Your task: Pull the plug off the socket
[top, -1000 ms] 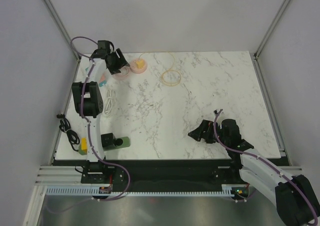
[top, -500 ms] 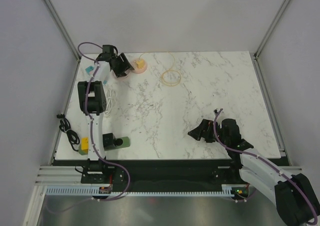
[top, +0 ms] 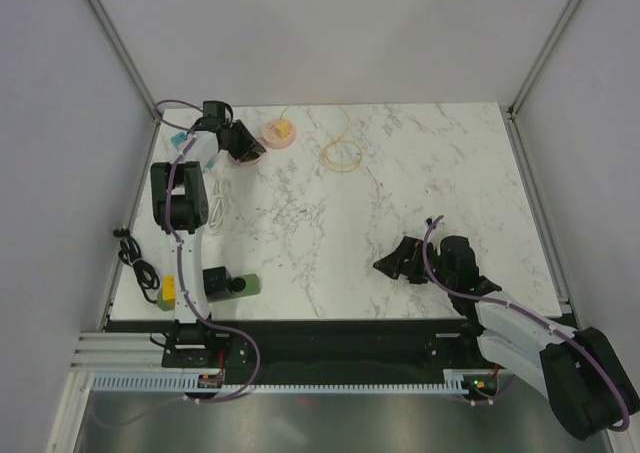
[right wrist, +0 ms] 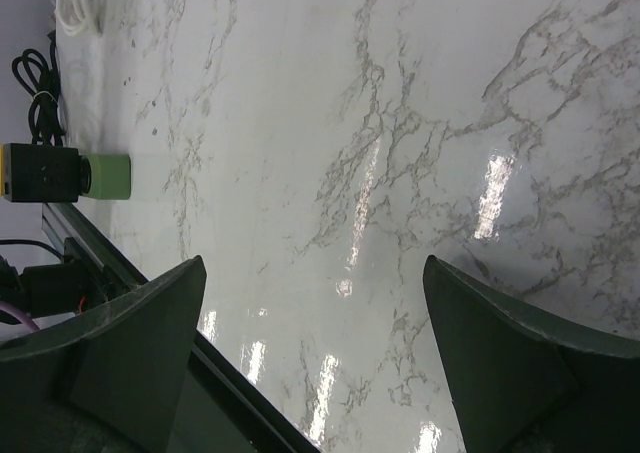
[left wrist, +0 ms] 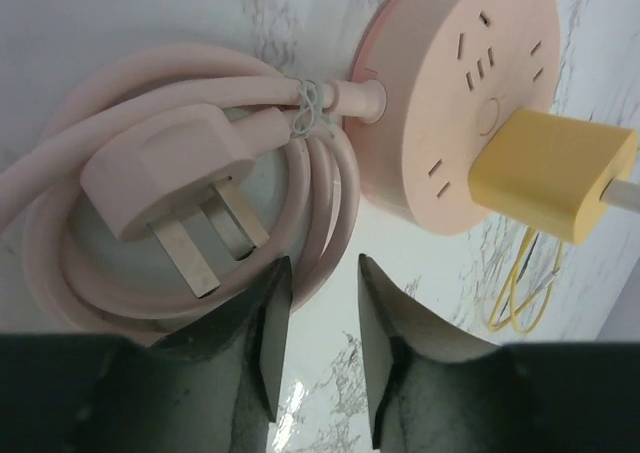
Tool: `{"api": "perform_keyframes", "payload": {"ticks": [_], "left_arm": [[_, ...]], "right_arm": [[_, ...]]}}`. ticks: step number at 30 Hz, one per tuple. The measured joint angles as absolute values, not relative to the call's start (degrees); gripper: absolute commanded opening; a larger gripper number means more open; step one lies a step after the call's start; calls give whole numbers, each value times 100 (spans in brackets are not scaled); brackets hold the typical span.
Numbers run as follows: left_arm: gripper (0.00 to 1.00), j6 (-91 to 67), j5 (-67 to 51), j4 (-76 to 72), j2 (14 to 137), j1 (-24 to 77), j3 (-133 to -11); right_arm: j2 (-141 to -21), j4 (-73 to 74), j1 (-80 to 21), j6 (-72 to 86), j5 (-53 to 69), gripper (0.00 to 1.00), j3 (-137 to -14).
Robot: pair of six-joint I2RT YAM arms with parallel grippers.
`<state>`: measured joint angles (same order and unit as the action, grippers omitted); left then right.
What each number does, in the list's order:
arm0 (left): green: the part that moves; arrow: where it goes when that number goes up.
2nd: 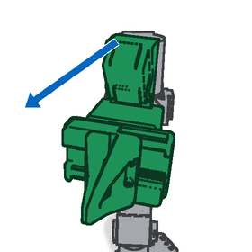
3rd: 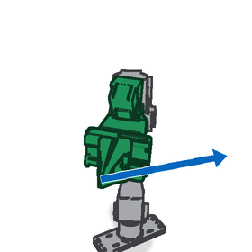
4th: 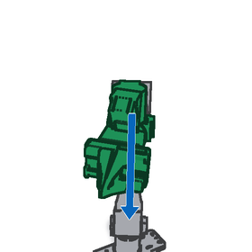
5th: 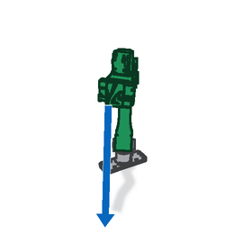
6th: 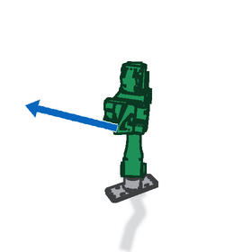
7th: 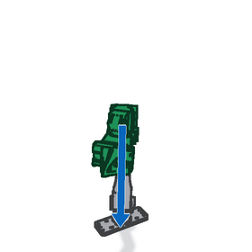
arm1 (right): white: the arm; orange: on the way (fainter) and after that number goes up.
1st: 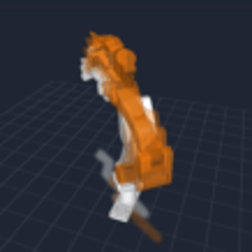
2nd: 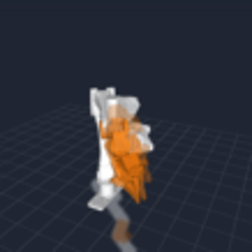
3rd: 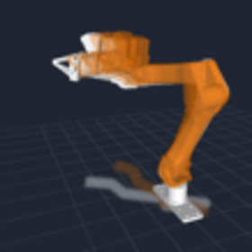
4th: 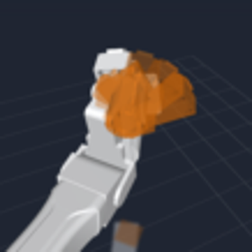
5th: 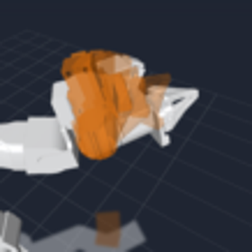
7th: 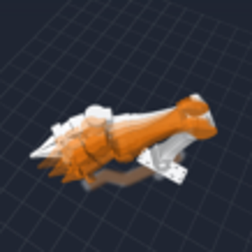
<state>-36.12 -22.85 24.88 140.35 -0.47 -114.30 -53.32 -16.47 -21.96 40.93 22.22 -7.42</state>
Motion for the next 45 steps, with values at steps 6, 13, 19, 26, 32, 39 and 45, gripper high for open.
{"api": "perform_keyframes", "payload": {"ticks": [6,13,19,26,32,39,45], "left_arm": [[25,-3607,-2261,2491,13576,82,-10659],[12,-3627,-2268,2504,12971,565,-9745],[12,-3868,-2307,2381,12337,1214,-8737],[13,-4377,-2493,1553,11113,2362,-6657],[26,-4777,-2539,805,10138,3503,-5148],[61,-4967,-2255,858,8707,4401,-4375],[56,-4842,-2095,934,7588,4405,-4499]], "right_arm": [[-5524,-1789,-2196,4115,2228,98,-735],[-5675,-1879,-2196,4125,2252,98,-755],[-5599,-1697,-2196,4167,2268,98,-860],[-5214,-1323,-2196,4171,2211,98,-950],[-5188,-1116,-2196,4176,2196,98,-950],[-5186,-707,-2198,3802,2204,98,-1151],[-5059,-303,-2351,3371,2086,98,-1734]]}}
